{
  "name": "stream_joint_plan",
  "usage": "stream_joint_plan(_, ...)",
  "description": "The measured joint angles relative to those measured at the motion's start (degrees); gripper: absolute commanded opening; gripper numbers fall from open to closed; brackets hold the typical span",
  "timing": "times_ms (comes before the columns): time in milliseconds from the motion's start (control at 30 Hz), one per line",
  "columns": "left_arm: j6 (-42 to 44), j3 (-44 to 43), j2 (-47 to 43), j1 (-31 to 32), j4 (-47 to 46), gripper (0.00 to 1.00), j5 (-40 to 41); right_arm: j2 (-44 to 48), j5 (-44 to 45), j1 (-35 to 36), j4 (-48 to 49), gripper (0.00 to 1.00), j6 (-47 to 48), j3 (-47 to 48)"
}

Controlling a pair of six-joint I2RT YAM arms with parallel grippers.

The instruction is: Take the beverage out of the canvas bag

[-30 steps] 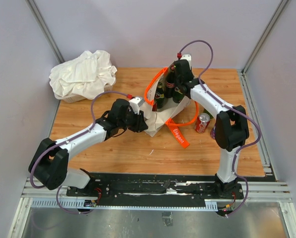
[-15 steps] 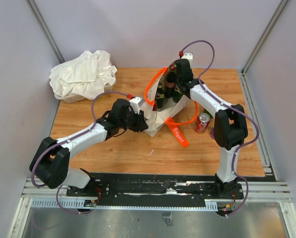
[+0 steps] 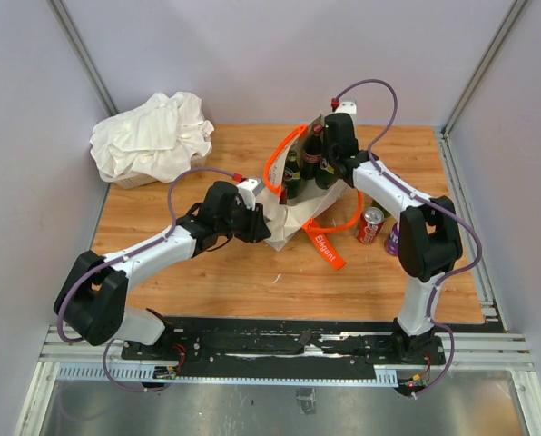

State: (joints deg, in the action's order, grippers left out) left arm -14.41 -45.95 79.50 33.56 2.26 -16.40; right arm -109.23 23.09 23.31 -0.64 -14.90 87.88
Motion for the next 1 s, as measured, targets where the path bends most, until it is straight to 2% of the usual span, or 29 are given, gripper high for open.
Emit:
stream_joint_plan(567,0.48,0.0,0.39,0.02,-0.02,0.29,-0.2,5.29,-7.69,-0.33,-2.21,0.01,6.29,-1.66)
stream_joint_plan(1000,0.9,0.0,0.39,0.02,0.04,0.29,0.07,9.11,-10.51,0.33,-9.22,0.01,11.39,4.92)
